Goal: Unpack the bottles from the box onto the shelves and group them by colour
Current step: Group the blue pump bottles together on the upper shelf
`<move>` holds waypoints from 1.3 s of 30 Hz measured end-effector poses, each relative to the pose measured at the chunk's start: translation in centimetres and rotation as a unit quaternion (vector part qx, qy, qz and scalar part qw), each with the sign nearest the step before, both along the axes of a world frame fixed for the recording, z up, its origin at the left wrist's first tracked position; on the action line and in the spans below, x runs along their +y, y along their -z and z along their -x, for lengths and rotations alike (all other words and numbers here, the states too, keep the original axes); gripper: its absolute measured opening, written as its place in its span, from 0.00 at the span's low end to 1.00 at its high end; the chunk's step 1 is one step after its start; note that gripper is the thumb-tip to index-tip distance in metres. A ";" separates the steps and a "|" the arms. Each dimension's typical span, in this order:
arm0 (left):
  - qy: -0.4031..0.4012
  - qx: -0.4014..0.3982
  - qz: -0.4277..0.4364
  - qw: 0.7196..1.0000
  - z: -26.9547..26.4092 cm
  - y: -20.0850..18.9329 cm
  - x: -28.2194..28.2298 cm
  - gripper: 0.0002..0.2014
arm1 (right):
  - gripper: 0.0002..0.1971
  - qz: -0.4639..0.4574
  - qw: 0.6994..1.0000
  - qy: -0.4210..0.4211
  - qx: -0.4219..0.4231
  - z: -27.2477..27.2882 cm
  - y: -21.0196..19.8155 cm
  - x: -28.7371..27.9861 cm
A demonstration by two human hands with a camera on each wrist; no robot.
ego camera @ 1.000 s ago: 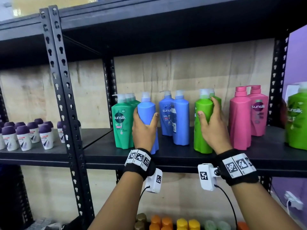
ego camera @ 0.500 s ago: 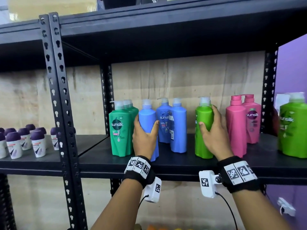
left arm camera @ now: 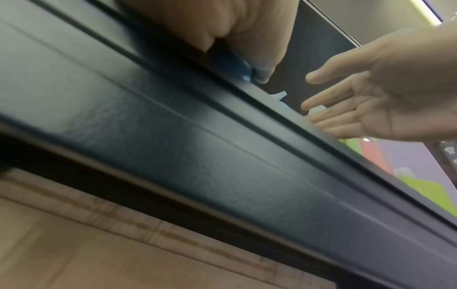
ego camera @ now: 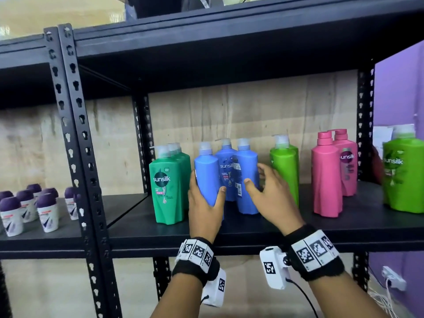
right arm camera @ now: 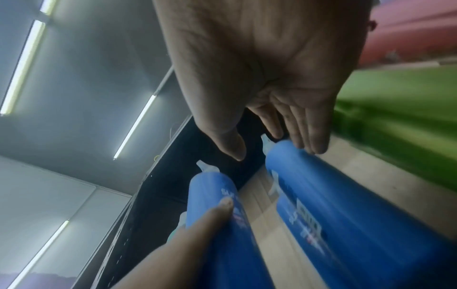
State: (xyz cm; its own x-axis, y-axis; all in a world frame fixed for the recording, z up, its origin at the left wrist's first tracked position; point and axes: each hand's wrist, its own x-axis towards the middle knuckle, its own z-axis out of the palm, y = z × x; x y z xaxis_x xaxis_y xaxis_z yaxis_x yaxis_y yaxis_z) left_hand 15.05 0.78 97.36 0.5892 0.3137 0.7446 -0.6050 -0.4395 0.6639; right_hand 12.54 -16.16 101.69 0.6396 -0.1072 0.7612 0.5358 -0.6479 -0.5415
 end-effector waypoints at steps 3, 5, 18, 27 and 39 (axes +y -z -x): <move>0.012 0.008 0.003 1.000 0.1 -0.1 0.0 0.41 | 0.42 -0.011 0.996 -0.050 0.075 -1.5 -0.1 0.9; 0.017 0.011 0.005 1.000 0.2 -0.1 0.2 0.39 | 0.45 -0.046 0.988 -0.087 0.123 -2.8 -0.9 0.9; 0.055 0.031 0.034 0.997 0.2 0.0 0.3 0.28 | 0.32 -0.159 0.965 -0.094 0.188 -6.6 -0.3 1.4; 0.044 0.051 0.034 0.997 0.6 -0.4 0.4 0.29 | 0.44 -0.209 0.938 -0.205 0.187 -6.3 0.6 1.9; 0.045 0.084 0.039 0.995 0.6 -0.4 0.6 0.33 | 0.41 -0.264 0.918 -0.238 0.175 -6.8 3.9 1.3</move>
State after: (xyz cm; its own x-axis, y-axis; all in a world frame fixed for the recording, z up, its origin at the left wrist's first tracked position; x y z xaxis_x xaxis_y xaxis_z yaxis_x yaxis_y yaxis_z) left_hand 14.47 1.34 97.78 0.7315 0.3069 0.6089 -0.5169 -0.3327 0.7887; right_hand 19.34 -14.85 97.83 0.9051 -0.0476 0.4225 0.4237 0.0171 -0.9056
